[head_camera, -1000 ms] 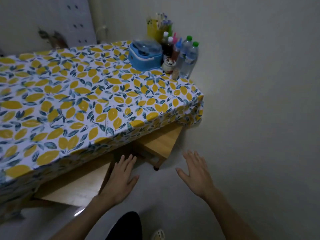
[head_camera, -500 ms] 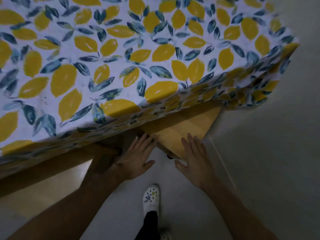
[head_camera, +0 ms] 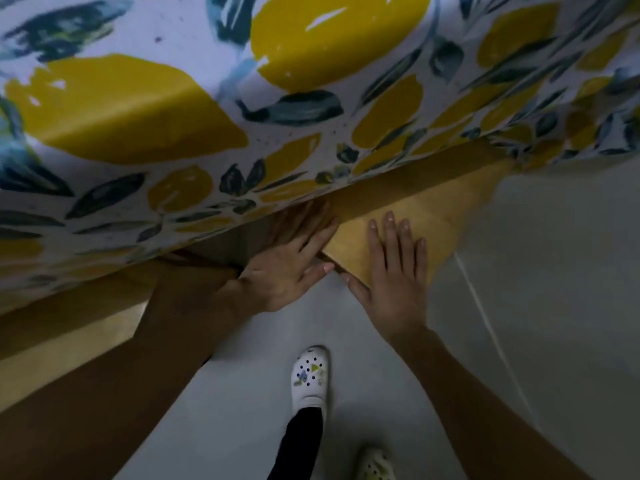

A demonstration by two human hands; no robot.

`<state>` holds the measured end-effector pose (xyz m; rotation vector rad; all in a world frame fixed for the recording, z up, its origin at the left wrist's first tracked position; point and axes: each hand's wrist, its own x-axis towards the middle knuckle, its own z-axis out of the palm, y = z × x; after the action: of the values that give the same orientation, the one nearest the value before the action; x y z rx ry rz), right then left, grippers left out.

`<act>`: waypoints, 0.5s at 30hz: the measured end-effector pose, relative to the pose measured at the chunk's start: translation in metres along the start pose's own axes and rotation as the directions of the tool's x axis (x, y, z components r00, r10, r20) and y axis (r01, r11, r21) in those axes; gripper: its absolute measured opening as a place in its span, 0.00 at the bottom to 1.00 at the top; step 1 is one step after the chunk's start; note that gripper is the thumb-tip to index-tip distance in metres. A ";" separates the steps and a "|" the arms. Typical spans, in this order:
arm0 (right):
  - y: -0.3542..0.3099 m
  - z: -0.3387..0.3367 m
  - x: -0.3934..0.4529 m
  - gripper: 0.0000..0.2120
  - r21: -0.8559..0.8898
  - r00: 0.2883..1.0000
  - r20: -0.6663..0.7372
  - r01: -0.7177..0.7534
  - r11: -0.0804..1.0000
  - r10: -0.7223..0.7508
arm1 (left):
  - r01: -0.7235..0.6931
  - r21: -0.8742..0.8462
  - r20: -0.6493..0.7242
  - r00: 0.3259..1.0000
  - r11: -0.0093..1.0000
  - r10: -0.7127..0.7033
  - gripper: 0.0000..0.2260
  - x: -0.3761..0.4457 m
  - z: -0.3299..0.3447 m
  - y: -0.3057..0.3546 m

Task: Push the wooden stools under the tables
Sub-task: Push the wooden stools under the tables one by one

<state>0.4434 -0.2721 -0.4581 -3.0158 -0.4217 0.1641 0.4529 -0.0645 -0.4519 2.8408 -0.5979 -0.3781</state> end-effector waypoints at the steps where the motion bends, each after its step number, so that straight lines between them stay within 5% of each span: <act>1: 0.001 0.002 0.000 0.39 -0.029 1.000 -0.011 0.006 1.000 -0.007 | 0.016 0.003 -0.011 1.000 1.000 -0.016 0.29 0.000 0.001 0.002; 9: 0.016 0.005 -0.005 0.40 -0.114 0.996 -0.011 0.082 0.990 -0.084 | 0.114 0.017 -0.038 0.993 0.993 -0.113 0.29 -0.006 0.004 0.021; 15: 0.047 0.000 -0.025 0.40 -0.093 0.975 0.026 0.222 0.971 -0.220 | 0.225 -0.136 -0.070 0.969 0.965 -0.236 0.26 -0.029 0.014 0.070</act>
<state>0.4324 -0.3237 -0.4608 -3.0316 -0.7835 0.1540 0.3980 -0.1175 -0.4408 2.7920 -0.2172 -0.3182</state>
